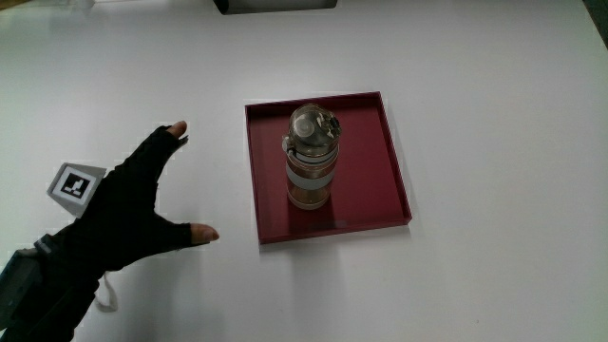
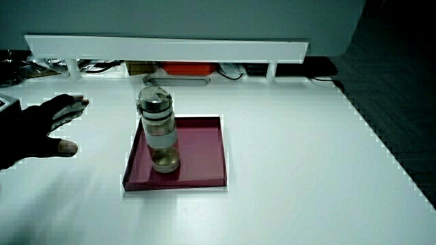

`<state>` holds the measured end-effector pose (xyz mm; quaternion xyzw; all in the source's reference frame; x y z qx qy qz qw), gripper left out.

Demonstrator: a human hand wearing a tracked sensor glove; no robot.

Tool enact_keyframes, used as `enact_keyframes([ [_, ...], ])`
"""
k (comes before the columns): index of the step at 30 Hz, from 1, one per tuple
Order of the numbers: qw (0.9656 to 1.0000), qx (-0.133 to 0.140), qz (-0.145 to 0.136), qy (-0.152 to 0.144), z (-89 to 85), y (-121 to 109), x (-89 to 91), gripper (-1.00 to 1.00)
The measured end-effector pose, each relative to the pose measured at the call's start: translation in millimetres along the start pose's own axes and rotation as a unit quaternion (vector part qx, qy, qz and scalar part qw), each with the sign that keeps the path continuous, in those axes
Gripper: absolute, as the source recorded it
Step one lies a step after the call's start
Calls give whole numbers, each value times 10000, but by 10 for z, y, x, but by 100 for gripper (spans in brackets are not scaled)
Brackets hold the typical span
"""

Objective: Pick bottle

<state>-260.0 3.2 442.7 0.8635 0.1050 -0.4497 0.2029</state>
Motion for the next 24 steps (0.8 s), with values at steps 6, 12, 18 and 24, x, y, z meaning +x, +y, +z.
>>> enact_keyframes([
  [6, 9986, 28, 406, -332, -154, 124, 9, 0],
  [12, 9963, -140, 663, -529, -380, 259, -4, 0],
  [18, 9946, -212, 924, -428, -538, 385, 0, 0],
  [24, 9919, -291, 1015, -711, -716, 489, 0, 0],
])
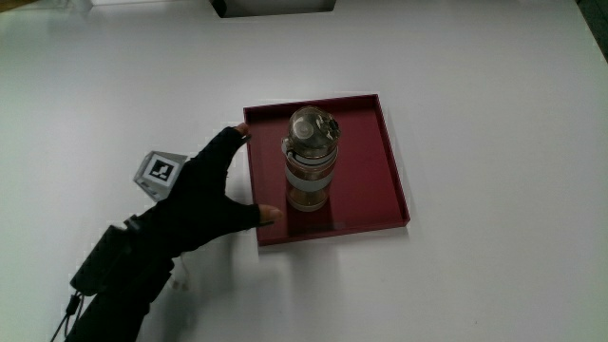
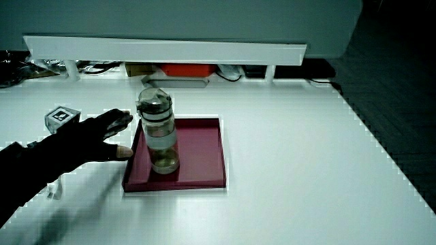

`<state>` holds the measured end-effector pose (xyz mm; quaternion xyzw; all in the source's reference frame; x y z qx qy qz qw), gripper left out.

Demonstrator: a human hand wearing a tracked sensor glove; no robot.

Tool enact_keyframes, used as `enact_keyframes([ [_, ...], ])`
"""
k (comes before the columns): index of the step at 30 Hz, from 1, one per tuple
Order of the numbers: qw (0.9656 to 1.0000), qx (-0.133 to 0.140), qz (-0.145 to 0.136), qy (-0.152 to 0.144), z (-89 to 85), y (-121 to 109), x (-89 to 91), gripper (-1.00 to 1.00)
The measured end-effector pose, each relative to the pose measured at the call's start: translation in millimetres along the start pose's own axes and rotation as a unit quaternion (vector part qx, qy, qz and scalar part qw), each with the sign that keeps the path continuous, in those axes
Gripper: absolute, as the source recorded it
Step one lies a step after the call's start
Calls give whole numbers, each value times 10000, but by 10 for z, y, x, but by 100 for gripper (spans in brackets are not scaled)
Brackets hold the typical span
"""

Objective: Pick bottle

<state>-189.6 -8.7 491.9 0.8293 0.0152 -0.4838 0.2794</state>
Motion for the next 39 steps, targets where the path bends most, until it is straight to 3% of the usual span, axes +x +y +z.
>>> enact_keyframes([
  [3, 9999, -33, -121, -89, -88, 66, 31, 0],
  [8, 9999, -114, -14, -14, -210, 135, 75, 0],
  [16, 9997, -116, -190, -142, -380, 279, 11, 0],
  [30, 9991, -62, -220, -370, -513, 333, 15, 0],
  [34, 9989, 82, -253, -378, -521, 321, 29, 0],
  [39, 9977, 434, -346, -382, -540, 309, 36, 29],
])
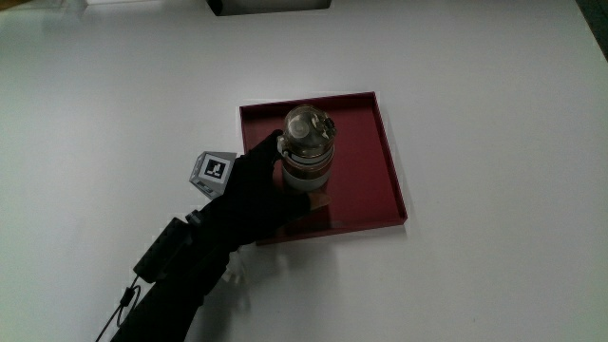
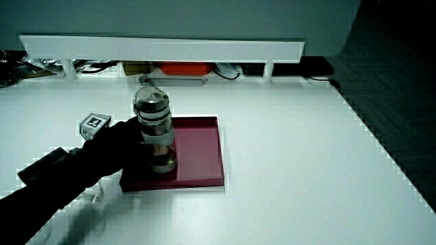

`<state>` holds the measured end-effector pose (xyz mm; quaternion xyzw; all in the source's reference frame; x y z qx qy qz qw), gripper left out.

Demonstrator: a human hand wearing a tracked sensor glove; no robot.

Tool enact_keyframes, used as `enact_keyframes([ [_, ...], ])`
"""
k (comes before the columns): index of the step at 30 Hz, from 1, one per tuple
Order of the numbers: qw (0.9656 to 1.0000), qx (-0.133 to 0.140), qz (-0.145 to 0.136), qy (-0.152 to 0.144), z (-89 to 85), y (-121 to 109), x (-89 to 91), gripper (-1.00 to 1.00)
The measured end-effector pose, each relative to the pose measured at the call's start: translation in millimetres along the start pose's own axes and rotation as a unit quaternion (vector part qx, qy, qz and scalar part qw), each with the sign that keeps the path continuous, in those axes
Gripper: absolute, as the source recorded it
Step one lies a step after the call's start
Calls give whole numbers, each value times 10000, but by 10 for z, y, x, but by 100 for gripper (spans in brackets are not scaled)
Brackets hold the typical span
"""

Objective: Pick bottle

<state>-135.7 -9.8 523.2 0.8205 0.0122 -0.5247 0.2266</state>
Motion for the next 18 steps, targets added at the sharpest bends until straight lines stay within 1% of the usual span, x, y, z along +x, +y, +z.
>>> enact_keyframes([
  [1, 9999, 93, 107, 97, -2, -8, -2, 35],
  [2, 9999, 149, 79, 29, -5, -12, -2, 41],
  [3, 9997, 188, 122, -95, -3, -23, 4, 47],
  [5, 9992, 350, 175, 45, 6, -37, 10, 59],
  [6, 9992, 384, 113, 0, 0, -36, -2, 65],
  [7, 9990, 412, 164, 112, -1, -44, 11, 71],
  [8, 9989, 462, 76, 72, -8, -45, 10, 76],
  [10, 9986, 533, 45, 24, -16, -56, 3, 88],
  [11, 9982, 567, 12, 188, -16, -58, -11, 94],
  [12, 9982, 592, 26, 88, -19, -72, 3, 100],
  [13, 9980, 617, 36, 153, -17, -81, 12, 100],
  [14, 9980, 633, 49, 53, -22, -87, 3, 100],
  [15, 9976, 680, -31, 105, -21, -89, -6, 100],
  [16, 9976, 684, 8, 43, -19, -96, -1, 100],
  [17, 9977, 664, 104, -55, -12, -112, 14, 100],
  [18, 9977, 668, 73, -84, 2, -124, 6, 100],
])
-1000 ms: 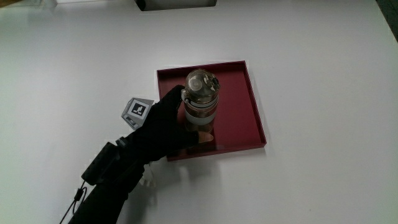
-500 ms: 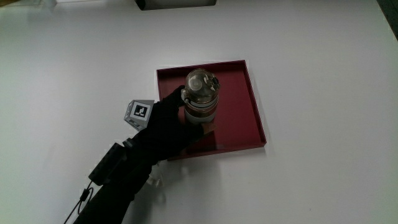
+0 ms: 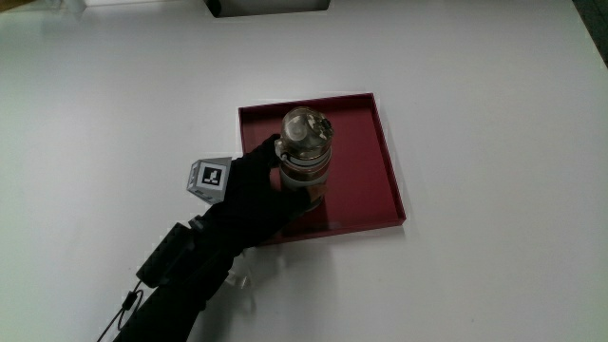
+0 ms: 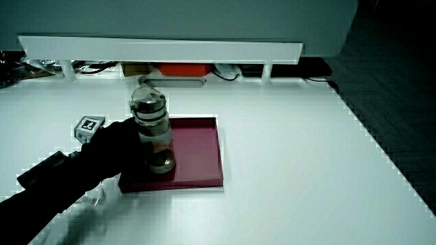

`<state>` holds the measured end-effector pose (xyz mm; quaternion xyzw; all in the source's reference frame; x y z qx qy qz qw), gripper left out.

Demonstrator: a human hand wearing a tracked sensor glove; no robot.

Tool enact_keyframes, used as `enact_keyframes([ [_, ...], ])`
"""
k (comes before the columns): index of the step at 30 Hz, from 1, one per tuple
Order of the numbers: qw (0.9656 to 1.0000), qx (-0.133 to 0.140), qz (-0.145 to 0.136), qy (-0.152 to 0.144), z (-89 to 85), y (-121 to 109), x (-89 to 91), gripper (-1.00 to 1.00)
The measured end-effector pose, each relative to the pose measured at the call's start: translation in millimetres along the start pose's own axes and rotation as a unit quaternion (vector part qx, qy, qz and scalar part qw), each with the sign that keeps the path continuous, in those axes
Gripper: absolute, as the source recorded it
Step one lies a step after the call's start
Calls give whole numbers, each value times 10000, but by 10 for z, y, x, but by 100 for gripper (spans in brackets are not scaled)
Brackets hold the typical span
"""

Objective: Pick bottle

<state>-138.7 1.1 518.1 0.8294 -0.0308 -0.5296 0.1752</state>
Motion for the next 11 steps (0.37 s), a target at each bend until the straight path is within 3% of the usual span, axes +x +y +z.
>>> enact_keyframes([
  [3, 10000, 64, -25, -51, 59, -21, -2, 100],
  [4, 9995, 140, -238, -134, 84, -18, -18, 100],
  [5, 9990, 141, -279, -321, 114, -27, -15, 100],
  [9, 9974, 234, -513, -450, 299, -72, 96, 100],
  [11, 9972, 187, -396, -610, 399, -122, 195, 100],
])
